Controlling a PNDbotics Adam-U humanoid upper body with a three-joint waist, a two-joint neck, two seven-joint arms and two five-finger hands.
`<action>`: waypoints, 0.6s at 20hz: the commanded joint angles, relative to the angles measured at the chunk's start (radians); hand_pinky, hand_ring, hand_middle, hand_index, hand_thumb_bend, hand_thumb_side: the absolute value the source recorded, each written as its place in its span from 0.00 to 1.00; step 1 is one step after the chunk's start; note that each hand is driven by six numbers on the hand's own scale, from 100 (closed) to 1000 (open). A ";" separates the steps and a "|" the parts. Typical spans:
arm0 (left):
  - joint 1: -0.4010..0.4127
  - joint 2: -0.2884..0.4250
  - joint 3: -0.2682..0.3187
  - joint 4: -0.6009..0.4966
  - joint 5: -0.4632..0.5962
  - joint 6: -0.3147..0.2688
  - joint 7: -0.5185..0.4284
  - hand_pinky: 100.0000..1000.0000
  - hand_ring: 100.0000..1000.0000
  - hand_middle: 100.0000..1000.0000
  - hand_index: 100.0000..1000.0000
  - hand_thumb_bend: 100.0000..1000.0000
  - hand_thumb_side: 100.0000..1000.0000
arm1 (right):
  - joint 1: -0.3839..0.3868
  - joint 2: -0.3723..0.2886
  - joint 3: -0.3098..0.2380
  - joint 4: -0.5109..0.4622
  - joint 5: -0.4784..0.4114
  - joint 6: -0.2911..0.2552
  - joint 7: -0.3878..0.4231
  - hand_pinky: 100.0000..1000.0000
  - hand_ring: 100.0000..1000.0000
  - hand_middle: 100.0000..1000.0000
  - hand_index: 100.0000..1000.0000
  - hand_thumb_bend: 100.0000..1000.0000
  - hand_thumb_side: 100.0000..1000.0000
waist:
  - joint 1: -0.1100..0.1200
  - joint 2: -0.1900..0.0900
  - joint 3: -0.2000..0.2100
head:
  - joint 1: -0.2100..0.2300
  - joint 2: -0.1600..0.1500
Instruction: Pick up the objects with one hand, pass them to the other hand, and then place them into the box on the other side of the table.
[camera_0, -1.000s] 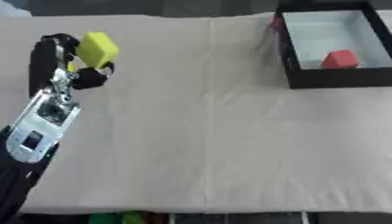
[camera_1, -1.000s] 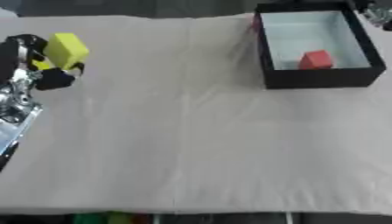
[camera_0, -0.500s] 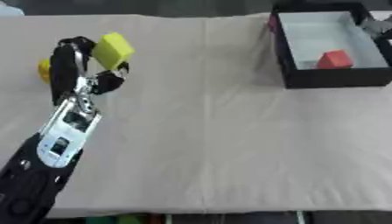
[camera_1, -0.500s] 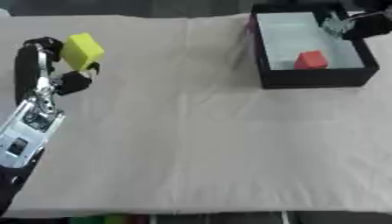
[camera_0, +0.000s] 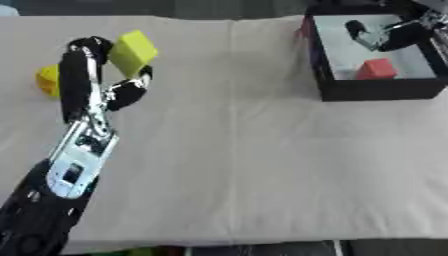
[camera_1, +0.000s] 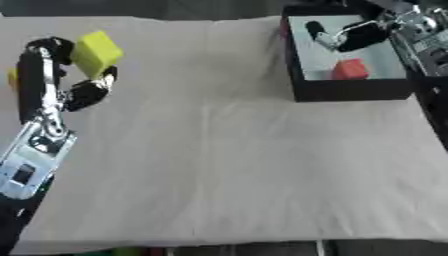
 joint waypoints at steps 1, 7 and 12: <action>-0.027 -0.010 -0.009 -0.021 0.015 -0.049 -0.015 0.50 0.52 0.43 0.35 0.00 0.00 | -0.026 -0.006 0.003 -0.001 0.030 -0.093 0.075 1.00 1.00 1.00 0.99 0.00 0.06 | -0.004 -0.023 0.005 | -0.019 -0.013; -0.052 -0.041 -0.032 -0.010 0.019 -0.096 -0.056 0.49 0.52 0.43 0.35 0.00 0.00 | -0.053 0.026 0.015 0.009 0.063 -0.117 0.091 1.00 1.00 1.00 0.99 0.00 0.06 | -0.004 -0.013 0.035 | -0.045 -0.030; -0.069 -0.061 -0.038 -0.002 0.012 -0.117 -0.090 0.48 0.51 0.43 0.35 0.00 0.00 | -0.081 0.048 0.025 0.009 0.078 -0.122 0.102 1.00 1.00 1.00 0.99 0.00 0.04 | 0.000 -0.006 0.047 | -0.062 -0.034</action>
